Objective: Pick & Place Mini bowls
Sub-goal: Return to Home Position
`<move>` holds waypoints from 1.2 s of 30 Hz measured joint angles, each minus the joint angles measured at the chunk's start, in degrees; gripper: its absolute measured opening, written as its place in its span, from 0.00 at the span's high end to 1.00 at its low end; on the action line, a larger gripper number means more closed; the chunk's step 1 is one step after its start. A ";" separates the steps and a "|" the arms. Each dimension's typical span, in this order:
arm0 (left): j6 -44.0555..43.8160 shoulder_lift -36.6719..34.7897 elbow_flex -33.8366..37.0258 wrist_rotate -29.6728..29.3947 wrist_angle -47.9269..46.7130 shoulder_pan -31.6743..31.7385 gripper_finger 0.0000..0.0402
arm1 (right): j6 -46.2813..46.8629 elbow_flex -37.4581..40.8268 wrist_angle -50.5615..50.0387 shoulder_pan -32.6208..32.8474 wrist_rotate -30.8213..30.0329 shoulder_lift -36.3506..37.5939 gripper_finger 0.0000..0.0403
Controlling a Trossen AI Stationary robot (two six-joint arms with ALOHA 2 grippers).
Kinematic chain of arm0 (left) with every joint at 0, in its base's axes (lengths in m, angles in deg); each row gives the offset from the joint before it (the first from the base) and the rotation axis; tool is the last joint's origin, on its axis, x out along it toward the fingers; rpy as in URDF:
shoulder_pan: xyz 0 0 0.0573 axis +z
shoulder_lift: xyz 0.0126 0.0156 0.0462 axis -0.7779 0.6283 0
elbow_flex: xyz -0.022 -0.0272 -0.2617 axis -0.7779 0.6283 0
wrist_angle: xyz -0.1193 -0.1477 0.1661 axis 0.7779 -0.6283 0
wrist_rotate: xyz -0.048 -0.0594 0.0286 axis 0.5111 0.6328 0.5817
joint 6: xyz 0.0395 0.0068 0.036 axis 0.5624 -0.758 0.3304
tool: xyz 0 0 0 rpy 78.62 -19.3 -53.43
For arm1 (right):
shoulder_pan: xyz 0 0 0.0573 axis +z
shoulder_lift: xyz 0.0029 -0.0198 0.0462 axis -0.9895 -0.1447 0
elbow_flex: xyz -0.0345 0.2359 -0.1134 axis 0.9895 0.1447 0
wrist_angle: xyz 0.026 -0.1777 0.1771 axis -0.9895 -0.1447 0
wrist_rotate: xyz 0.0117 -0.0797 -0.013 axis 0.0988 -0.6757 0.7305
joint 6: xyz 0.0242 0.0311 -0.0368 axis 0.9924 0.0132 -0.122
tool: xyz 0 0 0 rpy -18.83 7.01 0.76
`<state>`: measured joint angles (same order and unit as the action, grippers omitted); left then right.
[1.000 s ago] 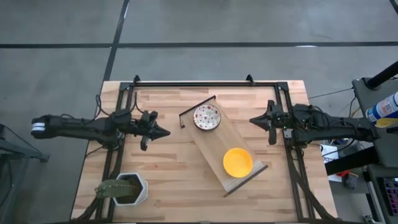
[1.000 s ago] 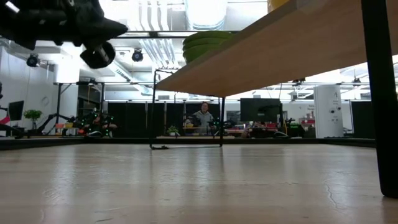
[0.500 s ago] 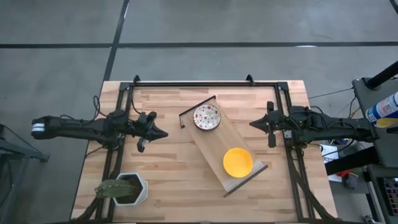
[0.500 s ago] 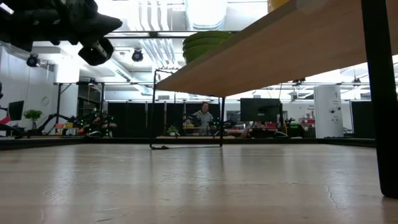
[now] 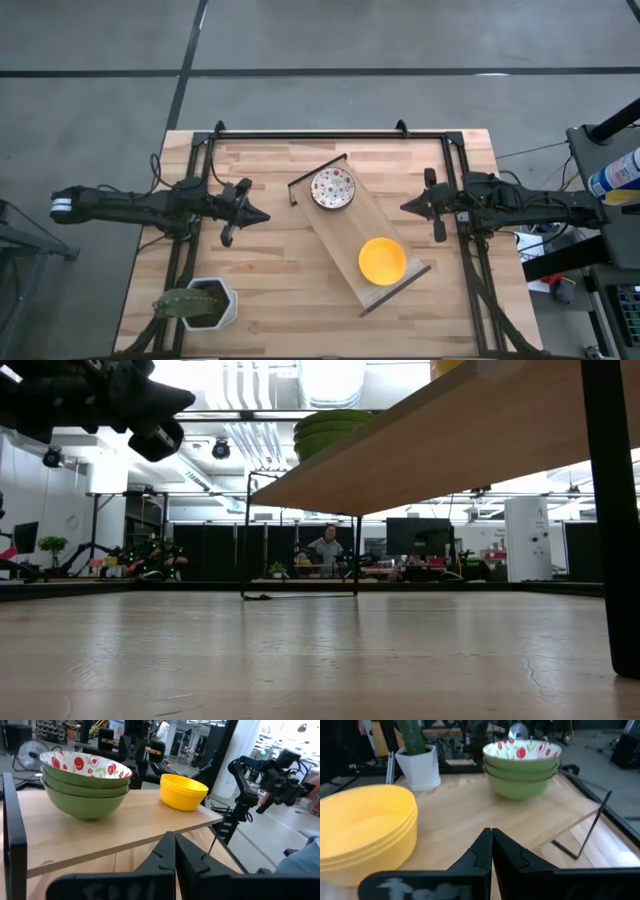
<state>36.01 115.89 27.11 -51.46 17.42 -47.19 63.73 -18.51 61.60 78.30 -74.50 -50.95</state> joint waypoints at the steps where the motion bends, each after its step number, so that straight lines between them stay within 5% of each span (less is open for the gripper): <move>1: 0.66 0.00 0.09 0.35 0.04 0.00 1.00 | -0.17 0.30 1.13 0.00 0.00 0.07 0.98; 19: 4.82 -4.41 1.51 2.53 -1.01 -0.02 1.00 | 3.47 9.76 5.63 0.00 2.34 12.19 0.98; 36: 0.12 -13.27 13.93 3.43 6.09 -0.02 1.00 | 4.65 14.20 4.90 0.00 2.34 22.27 0.98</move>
<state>36.13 102.62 41.03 -48.03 23.51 -47.21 68.38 -4.31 66.50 78.30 -72.16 -28.67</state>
